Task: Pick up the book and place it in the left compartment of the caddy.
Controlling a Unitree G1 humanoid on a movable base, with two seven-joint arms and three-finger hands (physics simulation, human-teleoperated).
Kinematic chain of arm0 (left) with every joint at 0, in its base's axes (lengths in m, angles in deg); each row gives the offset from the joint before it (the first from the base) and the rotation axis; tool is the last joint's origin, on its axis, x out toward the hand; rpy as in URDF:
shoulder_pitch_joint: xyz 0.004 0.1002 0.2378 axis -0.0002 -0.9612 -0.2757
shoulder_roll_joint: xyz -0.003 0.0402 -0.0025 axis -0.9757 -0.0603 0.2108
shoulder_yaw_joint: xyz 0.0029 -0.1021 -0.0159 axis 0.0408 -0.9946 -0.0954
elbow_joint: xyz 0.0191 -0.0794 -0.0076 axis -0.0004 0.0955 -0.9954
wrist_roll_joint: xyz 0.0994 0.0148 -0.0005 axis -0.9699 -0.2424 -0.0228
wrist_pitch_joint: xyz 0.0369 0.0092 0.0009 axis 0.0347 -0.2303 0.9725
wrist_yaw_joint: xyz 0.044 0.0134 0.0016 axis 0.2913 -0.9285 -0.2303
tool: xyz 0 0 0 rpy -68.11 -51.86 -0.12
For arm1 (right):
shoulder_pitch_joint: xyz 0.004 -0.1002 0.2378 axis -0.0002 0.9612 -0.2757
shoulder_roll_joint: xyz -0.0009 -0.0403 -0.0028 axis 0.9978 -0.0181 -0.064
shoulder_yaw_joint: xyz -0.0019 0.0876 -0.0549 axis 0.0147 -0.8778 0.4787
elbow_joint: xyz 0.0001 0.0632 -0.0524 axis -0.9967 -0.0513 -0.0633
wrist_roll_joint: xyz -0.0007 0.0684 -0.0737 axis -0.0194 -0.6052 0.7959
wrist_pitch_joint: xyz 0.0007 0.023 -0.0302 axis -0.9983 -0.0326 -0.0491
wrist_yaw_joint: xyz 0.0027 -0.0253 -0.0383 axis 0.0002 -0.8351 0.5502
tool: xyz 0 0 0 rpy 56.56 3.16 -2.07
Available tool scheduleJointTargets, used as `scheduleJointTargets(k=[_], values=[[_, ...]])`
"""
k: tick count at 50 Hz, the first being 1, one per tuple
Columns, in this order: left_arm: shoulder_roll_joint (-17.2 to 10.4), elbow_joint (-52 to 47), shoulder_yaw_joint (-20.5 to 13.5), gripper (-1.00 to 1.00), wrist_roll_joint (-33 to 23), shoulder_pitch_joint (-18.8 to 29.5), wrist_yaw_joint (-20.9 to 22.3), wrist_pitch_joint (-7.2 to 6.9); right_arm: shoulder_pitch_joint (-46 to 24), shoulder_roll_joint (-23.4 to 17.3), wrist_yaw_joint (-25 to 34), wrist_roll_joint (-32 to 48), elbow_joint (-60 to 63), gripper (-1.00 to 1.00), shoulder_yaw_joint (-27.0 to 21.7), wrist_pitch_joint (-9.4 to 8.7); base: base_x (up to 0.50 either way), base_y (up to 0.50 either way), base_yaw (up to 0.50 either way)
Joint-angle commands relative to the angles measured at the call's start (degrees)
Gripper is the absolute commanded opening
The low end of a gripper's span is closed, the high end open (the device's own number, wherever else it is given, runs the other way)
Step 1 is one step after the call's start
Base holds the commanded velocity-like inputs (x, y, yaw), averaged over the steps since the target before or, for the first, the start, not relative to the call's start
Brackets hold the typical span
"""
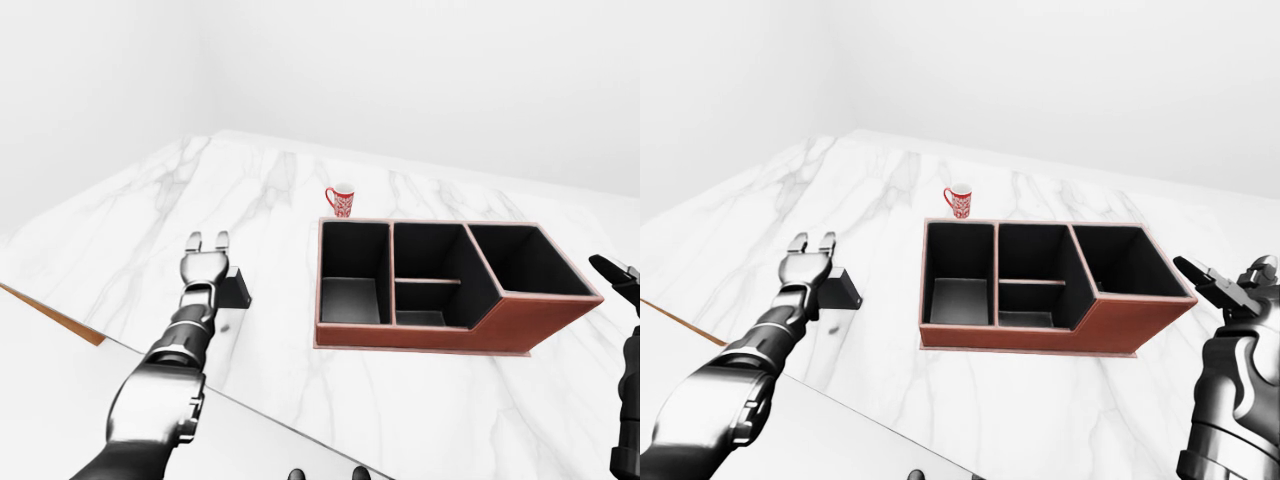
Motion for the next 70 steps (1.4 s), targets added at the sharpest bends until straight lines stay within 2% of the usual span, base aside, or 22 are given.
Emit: scheduleJointTargets(k=[1,7,13,29,36,58,60,61,62,63,68,70], values=[[0.39,0.22,-0.28,1.00,-0.26,-0.05,0.24,0.00,-0.05,0.08,0.22,0.12,-0.24,1.00,0.01,0.24,0.00,0.00,0.00],[0.49,0.21,-0.21,1.00,-0.33,0.86,1.30,0.00,0.22,0.00,0.07,-0.05,0.41,1.00,-0.18,-0.22,0.00,0.00,0.00],[0.64,0.49,-0.26,1.00,-0.62,1.65,3.84,0.00,-0.01,0.07,0.20,0.14,-0.10,1.00,-0.05,0.13,0.00,0.00,0.00],[1.51,0.71,-0.16,1.00,-1.70,1.83,3.84,0.00,0.17,0.07,-0.09,0.03,0.61,1.00,-0.21,-0.50,0.00,0.00,0.00],[1.61,0.76,-0.34,1.00,-1.87,1.77,4.22,0.00,-0.09,0.09,0.04,0.17,-0.07,1.00,-0.04,-0.02,0.00,0.00,0.00],[1.73,1.26,-1.02,1.00,-1.40,-0.07,6.96,0.00,0.13,-0.05,-0.20,-0.05,0.34,1.00,-0.24,-0.47,0.00,0.00,0.00],[1.69,1.24,-1.42,1.00,-0.93,-0.11,7.07,0.00,-0.10,0.01,-0.01,0.10,-0.28,1.00,-0.12,-0.02,0.00,0.00,0.00],[1.70,1.24,-1.32,0.87,-0.98,-0.07,7.31,0.00,-0.05,-0.06,-0.10,0.02,-0.14,1.00,-0.15,-0.15,0.00,0.00,0.00],[1.71,1.27,-1.33,0.64,-0.94,-0.13,7.65,0.00,0.04,-0.13,-0.18,-0.08,0.09,1.00,-0.21,-0.37,0.00,0.00,0.00],[1.74,1.26,-1.53,0.06,-0.67,-0.22,7.47,0.00,0.05,-0.16,-0.23,-0.10,0.20,1.00,-0.23,-0.48,0.00,0.00,0.00],[1.81,1.35,-1.51,-1.00,-0.51,-0.61,7.53,0.00,0.06,-0.04,-0.17,0.00,0.29,1.00,-0.21,-0.42,0.00,0.00,0.00],[1.79,1.34,-1.59,-1.00,-0.37,-0.69,7.48,0.00,0.14,-0.07,-0.23,-0.04,0.49,1.00,-0.28,-0.58,0.00,0.00,0.00]])
